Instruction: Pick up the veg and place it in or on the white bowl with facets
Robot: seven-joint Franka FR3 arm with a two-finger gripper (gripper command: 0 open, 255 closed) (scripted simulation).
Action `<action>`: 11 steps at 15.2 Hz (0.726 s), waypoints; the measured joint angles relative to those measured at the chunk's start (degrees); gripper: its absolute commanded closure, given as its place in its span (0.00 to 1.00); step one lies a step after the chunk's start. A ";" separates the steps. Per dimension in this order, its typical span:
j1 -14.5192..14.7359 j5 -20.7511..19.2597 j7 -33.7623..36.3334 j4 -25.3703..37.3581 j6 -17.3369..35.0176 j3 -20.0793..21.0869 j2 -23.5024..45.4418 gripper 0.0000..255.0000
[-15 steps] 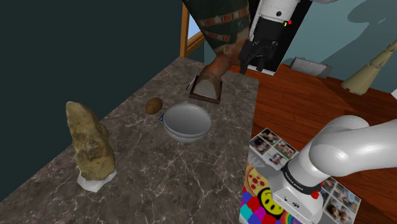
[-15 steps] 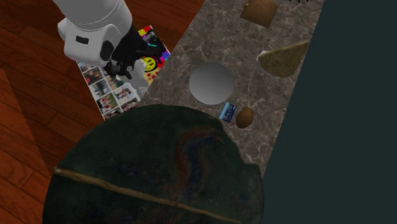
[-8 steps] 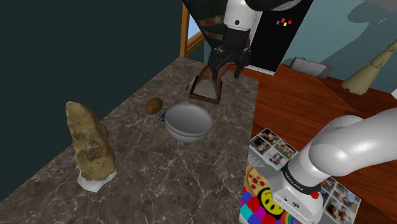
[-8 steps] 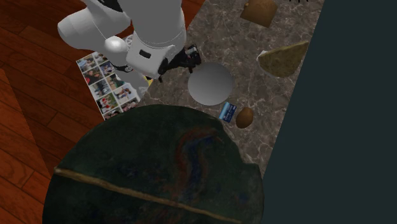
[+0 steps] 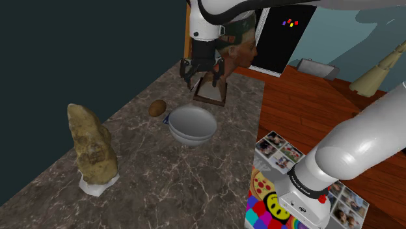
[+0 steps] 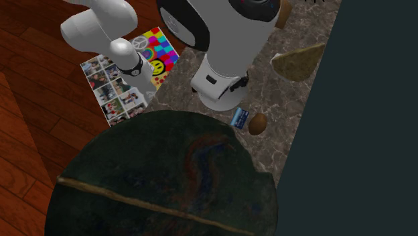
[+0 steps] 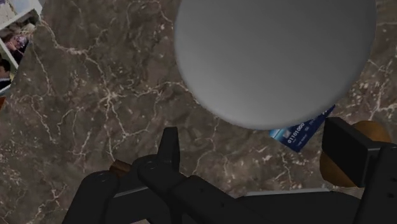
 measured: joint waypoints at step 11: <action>6.16 -10.41 24.49 26.62 -3.70 1.82 30.82 0.00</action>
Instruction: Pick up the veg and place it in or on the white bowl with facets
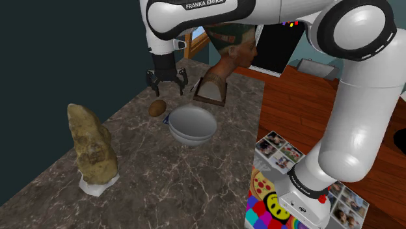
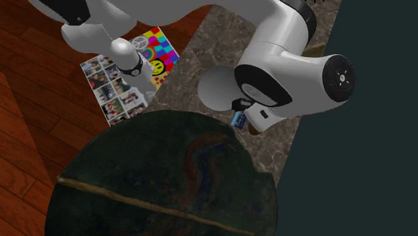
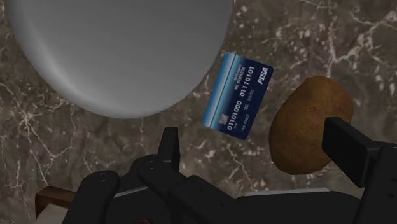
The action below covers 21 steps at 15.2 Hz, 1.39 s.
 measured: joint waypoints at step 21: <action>6.35 -3.60 9.95 17.89 -1.75 -3.43 19.84 1.00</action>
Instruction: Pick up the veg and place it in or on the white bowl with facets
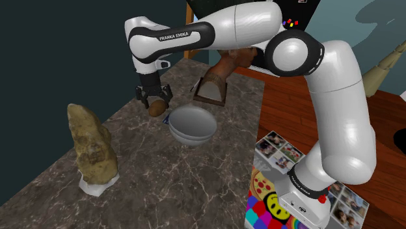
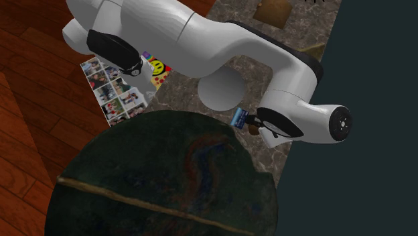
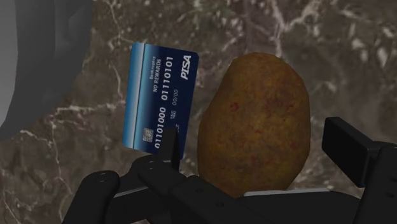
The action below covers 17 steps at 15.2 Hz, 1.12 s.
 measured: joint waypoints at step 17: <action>0.08 0.41 0.10 2.46 -3.72 0.31 -1.37 1.00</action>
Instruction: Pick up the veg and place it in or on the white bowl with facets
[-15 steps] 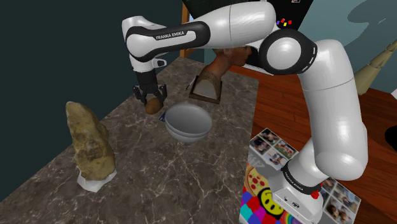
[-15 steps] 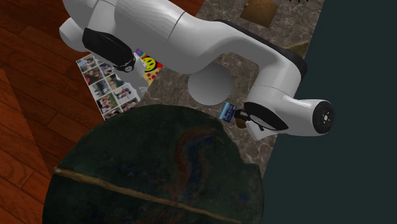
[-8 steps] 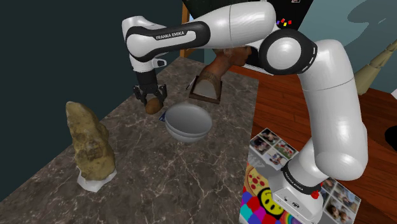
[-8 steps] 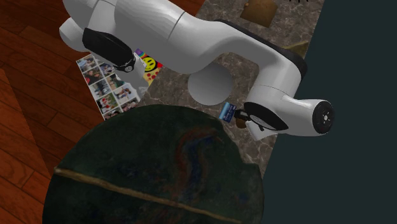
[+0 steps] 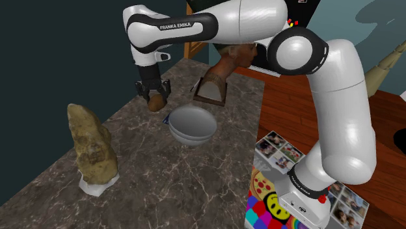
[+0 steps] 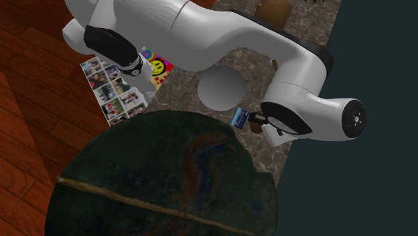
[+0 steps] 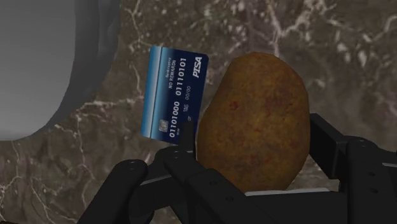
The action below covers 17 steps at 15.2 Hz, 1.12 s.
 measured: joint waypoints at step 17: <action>1.62 0.31 0.45 12.87 -12.93 0.36 -0.36 1.00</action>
